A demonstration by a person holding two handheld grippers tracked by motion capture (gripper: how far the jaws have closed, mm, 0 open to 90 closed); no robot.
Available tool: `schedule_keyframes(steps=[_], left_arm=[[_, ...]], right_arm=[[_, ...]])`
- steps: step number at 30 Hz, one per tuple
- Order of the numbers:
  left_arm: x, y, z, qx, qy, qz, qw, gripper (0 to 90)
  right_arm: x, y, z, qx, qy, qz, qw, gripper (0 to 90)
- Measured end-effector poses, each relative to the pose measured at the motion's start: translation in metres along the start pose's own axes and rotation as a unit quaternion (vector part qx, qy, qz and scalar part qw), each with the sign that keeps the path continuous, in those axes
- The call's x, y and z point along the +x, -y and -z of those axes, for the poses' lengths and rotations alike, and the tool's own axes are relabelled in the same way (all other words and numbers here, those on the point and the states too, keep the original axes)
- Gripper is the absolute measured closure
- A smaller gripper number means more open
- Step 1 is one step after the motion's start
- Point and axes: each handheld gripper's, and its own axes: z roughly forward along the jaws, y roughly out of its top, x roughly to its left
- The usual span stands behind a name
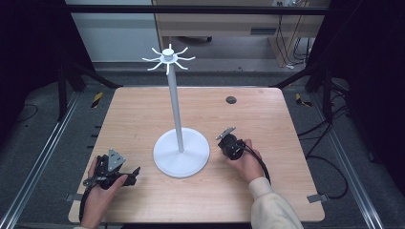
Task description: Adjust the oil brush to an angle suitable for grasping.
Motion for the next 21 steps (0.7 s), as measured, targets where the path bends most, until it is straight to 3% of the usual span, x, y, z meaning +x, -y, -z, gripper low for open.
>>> schedule_keyframes(steps=[2, 4, 6, 8, 10, 11, 13, 18, 21], left_arm=[[0.0, 0.0, 0.0, 0.0, 0.0, 0.0, 1.0, 3.0], [0.0, 0.0, 0.0, 0.0, 0.001, 0.0, 1.0, 3.0], [0.0, 0.0, 0.0, 0.0, 0.001, 0.0, 1.0, 3.0], [0.0, 0.0, 0.0, 0.001, 0.001, 0.0, 1.0, 3.0], [0.0, 0.0, 0.0, 0.0, 0.001, 0.0, 1.0, 3.0], [0.0, 0.0, 0.0, 0.0, 0.002, 0.0, 1.0, 3.0], [0.0, 0.0, 0.0, 0.0, 0.001, 0.0, 1.0, 3.0], [0.0, 0.0, 0.0, 0.0, 0.002, 0.001, 1.0, 3.0], [0.0, 0.0, 0.0, 0.0, 0.003, 0.001, 1.0, 3.0]], right_arm=[[-0.001, 0.0, 0.0, 0.004, 0.011, -0.002, 0.9999, 90.0], [-0.008, 0.001, -0.001, 0.01, 0.029, -0.021, 0.9993, 90.0], [-0.012, 0.002, -0.002, 0.011, 0.032, -0.027, 0.9991, 90.0], [-0.017, 0.004, 0.0, 0.007, 0.019, -0.051, 0.9985, 90.0], [-0.019, 0.004, 0.005, 0.001, 0.018, -0.056, 0.9983, 90.0], [-0.024, 0.005, 0.015, -0.016, 0.006, -0.076, 0.9969, 90.0], [-0.027, 0.008, 0.027, -0.021, -0.007, -0.096, 0.9951, 89.3], [-0.032, 0.015, 0.044, -0.007, -0.017, -0.114, 0.9933, 84.2], [-0.037, 0.02, 0.05, 0.021, -0.026, -0.124, 0.9917, 76.6]])
